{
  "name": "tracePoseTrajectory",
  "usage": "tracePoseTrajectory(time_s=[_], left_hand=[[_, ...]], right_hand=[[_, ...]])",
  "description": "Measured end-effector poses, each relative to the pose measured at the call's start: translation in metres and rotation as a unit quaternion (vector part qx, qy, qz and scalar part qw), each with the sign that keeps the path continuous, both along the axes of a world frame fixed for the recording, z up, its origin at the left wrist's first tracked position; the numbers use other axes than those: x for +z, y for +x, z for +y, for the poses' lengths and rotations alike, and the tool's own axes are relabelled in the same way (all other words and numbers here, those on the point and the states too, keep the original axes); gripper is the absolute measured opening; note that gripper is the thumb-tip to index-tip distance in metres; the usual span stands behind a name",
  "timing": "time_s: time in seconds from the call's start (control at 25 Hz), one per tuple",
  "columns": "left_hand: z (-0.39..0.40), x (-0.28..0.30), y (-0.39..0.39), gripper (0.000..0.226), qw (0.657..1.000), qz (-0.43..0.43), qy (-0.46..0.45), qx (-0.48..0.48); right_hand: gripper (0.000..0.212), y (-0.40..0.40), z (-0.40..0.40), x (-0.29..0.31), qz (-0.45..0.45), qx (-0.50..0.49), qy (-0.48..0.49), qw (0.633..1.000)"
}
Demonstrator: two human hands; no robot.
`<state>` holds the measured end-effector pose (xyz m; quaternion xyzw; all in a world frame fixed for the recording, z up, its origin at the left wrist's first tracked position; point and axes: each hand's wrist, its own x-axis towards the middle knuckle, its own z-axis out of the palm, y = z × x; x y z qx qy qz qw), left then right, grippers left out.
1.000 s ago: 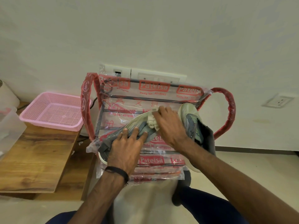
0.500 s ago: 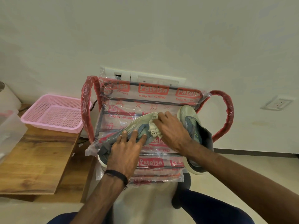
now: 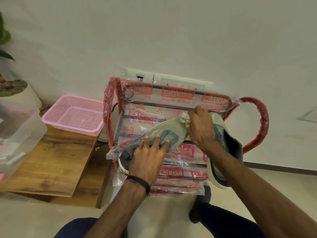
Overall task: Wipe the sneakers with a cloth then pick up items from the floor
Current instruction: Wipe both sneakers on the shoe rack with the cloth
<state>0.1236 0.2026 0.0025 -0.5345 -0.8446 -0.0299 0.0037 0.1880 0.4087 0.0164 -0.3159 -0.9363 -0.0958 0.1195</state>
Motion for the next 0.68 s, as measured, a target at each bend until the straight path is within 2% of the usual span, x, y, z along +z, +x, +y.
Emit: tracePoseTrajectory(time_s=[0.08,0.24,0.36,0.4,0.52,0.56,0.6,0.68], left_hand=[[-0.006,0.0,-0.001,0.072,1.0,0.0,-0.01,0.001],[-0.005,-0.005,-0.001,0.073,1.0,0.002,-0.004,0.001],[-0.005,-0.005,0.001,0.072,1.0,0.001,0.005,0.013],[-0.005,-0.004,-0.001,0.072,1.0,-0.001,0.003,0.011],[-0.003,-0.002,-0.003,0.071,1.0,-0.004,0.003,0.002],[-0.002,-0.003,-0.002,0.07,1.0,-0.003,0.003,0.006],[-0.003,-0.003,-0.001,0.071,1.0,0.0,0.004,0.009],[-0.004,-0.004,-0.002,0.071,1.0,0.002,0.008,0.01]], right_hand=[[0.037,0.008,0.007,-0.001,0.005,0.031,-0.005,0.999],[0.043,0.027,-0.012,0.005,0.031,0.105,-0.03,0.994],[0.056,0.032,-0.048,-0.014,-0.044,0.189,0.01,0.981],[0.059,0.03,-0.044,-0.013,-0.051,0.185,0.019,0.981],[0.053,0.012,-0.014,0.002,0.015,0.053,0.012,0.998],[0.052,0.008,-0.011,0.004,0.014,0.044,0.013,0.999],[0.052,0.007,-0.012,0.0,-0.009,0.082,0.02,0.996],[0.052,0.011,-0.018,-0.007,-0.072,0.22,0.049,0.972]])
